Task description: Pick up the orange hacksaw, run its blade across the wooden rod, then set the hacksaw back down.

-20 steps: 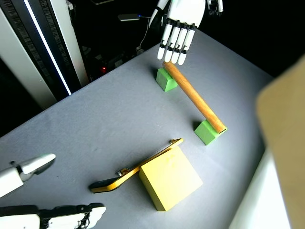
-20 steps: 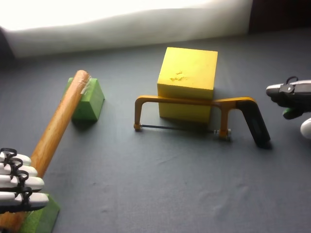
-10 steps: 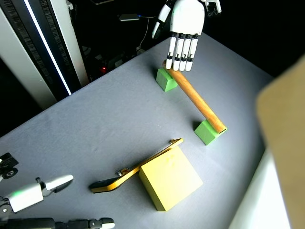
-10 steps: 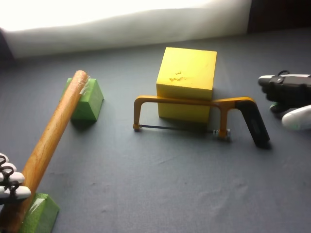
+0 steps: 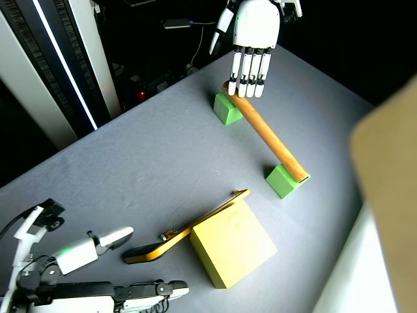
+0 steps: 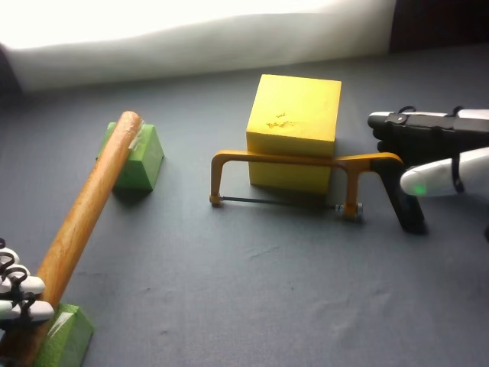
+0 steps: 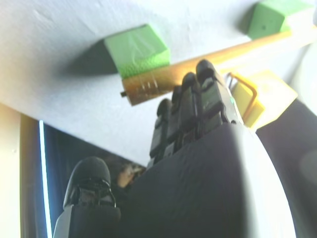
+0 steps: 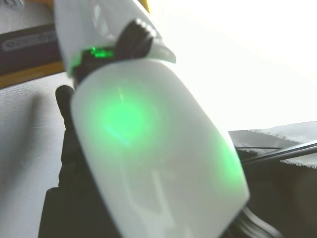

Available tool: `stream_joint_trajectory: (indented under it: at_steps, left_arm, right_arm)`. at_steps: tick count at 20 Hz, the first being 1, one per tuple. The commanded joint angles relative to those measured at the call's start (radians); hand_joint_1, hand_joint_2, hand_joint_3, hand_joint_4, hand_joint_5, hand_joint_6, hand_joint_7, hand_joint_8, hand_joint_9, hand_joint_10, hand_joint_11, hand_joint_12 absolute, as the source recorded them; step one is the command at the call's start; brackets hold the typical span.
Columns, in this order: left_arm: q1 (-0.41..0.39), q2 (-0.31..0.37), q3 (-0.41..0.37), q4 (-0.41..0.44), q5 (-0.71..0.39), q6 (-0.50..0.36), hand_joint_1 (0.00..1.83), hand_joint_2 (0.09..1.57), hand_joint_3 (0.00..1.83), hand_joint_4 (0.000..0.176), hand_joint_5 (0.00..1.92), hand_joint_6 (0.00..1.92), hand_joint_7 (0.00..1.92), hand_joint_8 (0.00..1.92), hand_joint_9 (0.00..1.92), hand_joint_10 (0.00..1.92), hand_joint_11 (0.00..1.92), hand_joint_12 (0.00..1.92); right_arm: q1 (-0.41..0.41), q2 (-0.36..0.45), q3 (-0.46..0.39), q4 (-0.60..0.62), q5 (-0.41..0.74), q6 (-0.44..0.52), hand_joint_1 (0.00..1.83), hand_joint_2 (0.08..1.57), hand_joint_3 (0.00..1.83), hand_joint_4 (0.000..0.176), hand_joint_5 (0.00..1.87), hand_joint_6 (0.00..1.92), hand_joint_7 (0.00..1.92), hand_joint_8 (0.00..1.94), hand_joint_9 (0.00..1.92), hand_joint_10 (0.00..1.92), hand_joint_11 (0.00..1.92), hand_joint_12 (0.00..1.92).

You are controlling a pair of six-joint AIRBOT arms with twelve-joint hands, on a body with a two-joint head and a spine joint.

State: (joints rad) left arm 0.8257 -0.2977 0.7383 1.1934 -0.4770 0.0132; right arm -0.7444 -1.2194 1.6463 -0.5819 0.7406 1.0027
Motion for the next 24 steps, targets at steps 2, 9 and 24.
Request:
stream_joint_trajectory:
  at_steps: [2, 9, 24]
  left_arm:
    - [-0.003, -0.007, 0.004, -0.025, -0.014, -0.002, 0.00, 1.24, 0.00, 0.000, 0.06, 0.00, 0.06, 0.00, 0.07, 0.01, 0.00, 0.21]
    - [0.000, -0.008, 0.015, -0.025, -0.006, -0.008, 0.00, 1.25, 0.00, 0.000, 0.07, 0.00, 0.07, 0.00, 0.07, 0.00, 0.00, 0.23]
    - [0.003, -0.010, 0.028, -0.025, -0.006, -0.010, 0.00, 1.25, 0.00, 0.000, 0.05, 0.00, 0.04, 0.00, 0.04, 0.00, 0.00, 0.16]
  right_arm:
    - [0.023, -0.011, 0.003, 0.052, 0.076, 0.004, 1.03, 1.09, 0.00, 0.000, 0.04, 0.00, 0.01, 0.00, 0.07, 0.00, 0.00, 0.64]
    - [0.064, -0.059, 0.002, 0.057, 0.039, 0.001, 1.04, 1.09, 0.00, 0.000, 0.06, 0.00, 0.02, 0.00, 0.09, 0.00, 0.00, 0.63]
    - [0.104, -0.085, -0.104, 0.202, -0.114, -0.176, 1.03, 1.13, 0.00, 0.000, 0.04, 0.00, 0.02, 0.00, 0.09, 0.00, 0.00, 0.61]
